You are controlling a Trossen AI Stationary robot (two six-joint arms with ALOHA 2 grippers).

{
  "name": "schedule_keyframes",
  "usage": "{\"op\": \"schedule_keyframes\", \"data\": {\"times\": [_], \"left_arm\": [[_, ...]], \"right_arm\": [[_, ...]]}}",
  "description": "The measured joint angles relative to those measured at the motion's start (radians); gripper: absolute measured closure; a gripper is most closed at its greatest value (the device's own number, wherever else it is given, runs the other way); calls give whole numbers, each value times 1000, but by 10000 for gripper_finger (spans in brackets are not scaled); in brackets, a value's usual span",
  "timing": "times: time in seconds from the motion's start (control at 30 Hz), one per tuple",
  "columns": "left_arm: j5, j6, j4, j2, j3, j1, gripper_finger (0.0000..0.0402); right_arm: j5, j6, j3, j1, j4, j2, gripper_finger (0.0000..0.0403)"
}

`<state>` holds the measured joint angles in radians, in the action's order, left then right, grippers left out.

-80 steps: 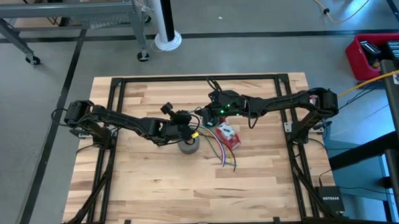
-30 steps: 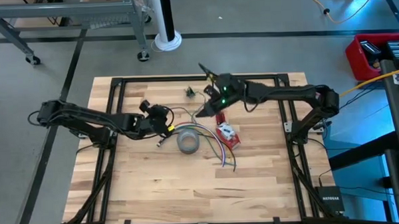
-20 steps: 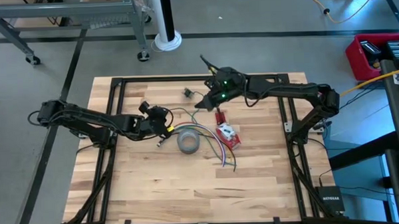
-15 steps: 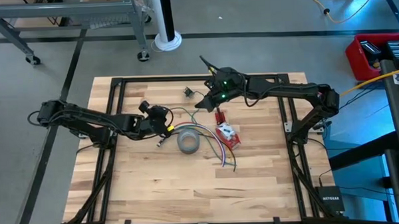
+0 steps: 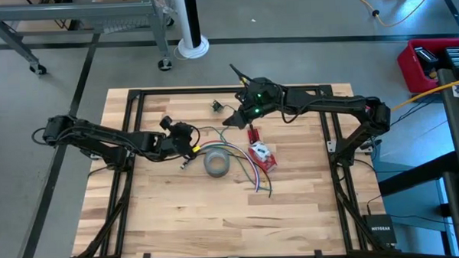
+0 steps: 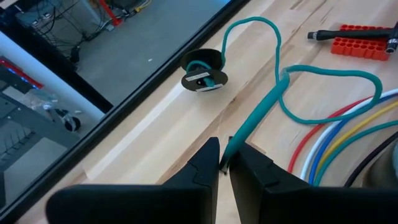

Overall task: Coil cords
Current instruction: Coil the green wire onto the black spool

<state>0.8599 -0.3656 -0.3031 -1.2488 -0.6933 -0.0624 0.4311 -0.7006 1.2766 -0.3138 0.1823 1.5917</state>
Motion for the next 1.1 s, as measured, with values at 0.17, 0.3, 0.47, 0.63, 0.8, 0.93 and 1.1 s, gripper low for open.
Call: {"op": "schedule_keyframes", "data": {"times": [0.17, 0.3, 0.47, 0.63, 0.8, 0.93, 1.1], "left_arm": [[41, -2, 0, 11, 0, 0, 373], [63, 19, -2, 77, 0, 0, 373], [64, 42, -46, 197, 0, 0, 373], [64, -21, -191, 312, 0, 0, 373], [59, -109, -338, 395, 0, -2, 373], [22, -145, -432, 438, 0, -2, 373], [-19, -199, -497, 490, 22, -23, 373]], "right_arm": [[1, -134, 0, -1, -23, 0, 206], [38, -159, 0, -1, 4, -7, 207], [89, -157, 0, -25, 103, -53, 222], [104, -156, 0, -94, 173, -127, 235], [114, -156, 0, -163, 277, -203, 237], [147, -57, 0, -194, 465, -254, 237], [164, 205, -20, -195, 759, -295, 237]]}}
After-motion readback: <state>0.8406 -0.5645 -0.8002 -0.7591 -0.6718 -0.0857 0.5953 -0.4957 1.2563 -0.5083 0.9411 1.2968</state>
